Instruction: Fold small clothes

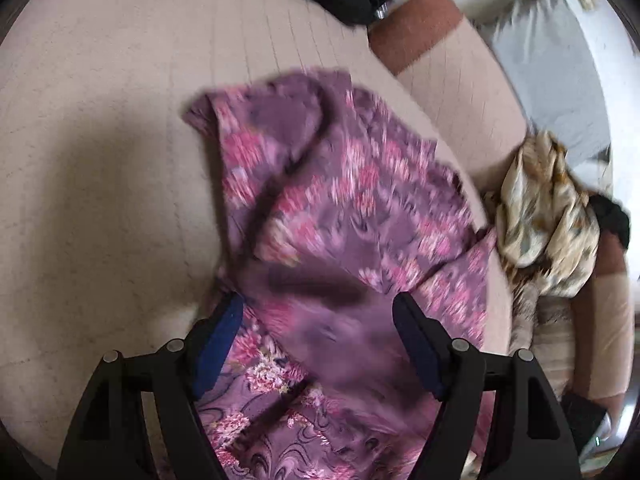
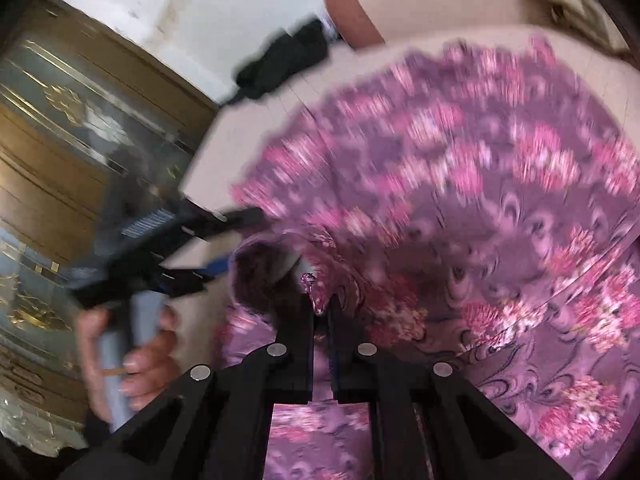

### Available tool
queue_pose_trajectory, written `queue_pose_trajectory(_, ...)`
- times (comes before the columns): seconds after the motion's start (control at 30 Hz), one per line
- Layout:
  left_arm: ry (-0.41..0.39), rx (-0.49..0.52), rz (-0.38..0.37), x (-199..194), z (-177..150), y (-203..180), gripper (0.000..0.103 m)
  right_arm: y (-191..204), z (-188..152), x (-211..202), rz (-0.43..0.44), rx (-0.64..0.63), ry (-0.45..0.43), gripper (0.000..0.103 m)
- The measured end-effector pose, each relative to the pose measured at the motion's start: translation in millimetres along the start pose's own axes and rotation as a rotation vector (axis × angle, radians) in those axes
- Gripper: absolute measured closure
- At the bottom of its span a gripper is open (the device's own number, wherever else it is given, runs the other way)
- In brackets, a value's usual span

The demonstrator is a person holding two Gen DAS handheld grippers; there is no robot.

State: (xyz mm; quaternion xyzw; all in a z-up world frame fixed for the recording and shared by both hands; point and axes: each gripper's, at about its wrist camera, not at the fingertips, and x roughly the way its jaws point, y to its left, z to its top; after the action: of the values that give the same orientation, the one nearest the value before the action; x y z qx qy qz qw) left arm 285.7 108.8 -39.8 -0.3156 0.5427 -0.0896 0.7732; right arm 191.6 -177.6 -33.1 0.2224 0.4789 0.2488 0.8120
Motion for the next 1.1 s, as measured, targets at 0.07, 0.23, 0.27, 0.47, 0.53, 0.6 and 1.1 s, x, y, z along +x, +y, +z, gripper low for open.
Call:
queue_pose_trajectory(0.07, -0.025, -0.035, -0.024, -11, 4, 6, 0.027, 16, -1, -37, -0.009, -0.053, -0.058, 0.096)
queue_pose_trajectory(0.23, 0.012, -0.064, -0.045, -11, 6, 13, 0.027, 14, -39, -81, -0.169, -0.105, -0.09, 0.089)
queue_pose_trajectory(0.27, 0.023, -0.073, -0.05, -8, 6, 14, 0.027, 2, -46, -71, -0.226, -0.082, -0.045, 0.074)
queue_pose_trajectory(0.47, -0.007, -0.093, -0.03, -13, 10, 21, 0.027, -5, -46, -85, -0.228, -0.041, -0.038, 0.033)
queue_pose_trajectory(0.53, -0.012, -0.096, -0.033, -14, 10, 21, 0.027, 1, -33, -101, -0.234, -0.05, -0.084, 0.021)
queue_pose_trajectory(0.6, -0.004, -0.08, -0.027, -11, 9, 17, 0.027, -8, -21, -91, -0.263, -0.025, -0.03, 0.021)
queue_pose_trajectory(1.1, -0.078, -0.077, 0.014, -1, 20, 21, 0.027, -35, -28, -76, -0.124, 0.072, 0.034, 0.095)
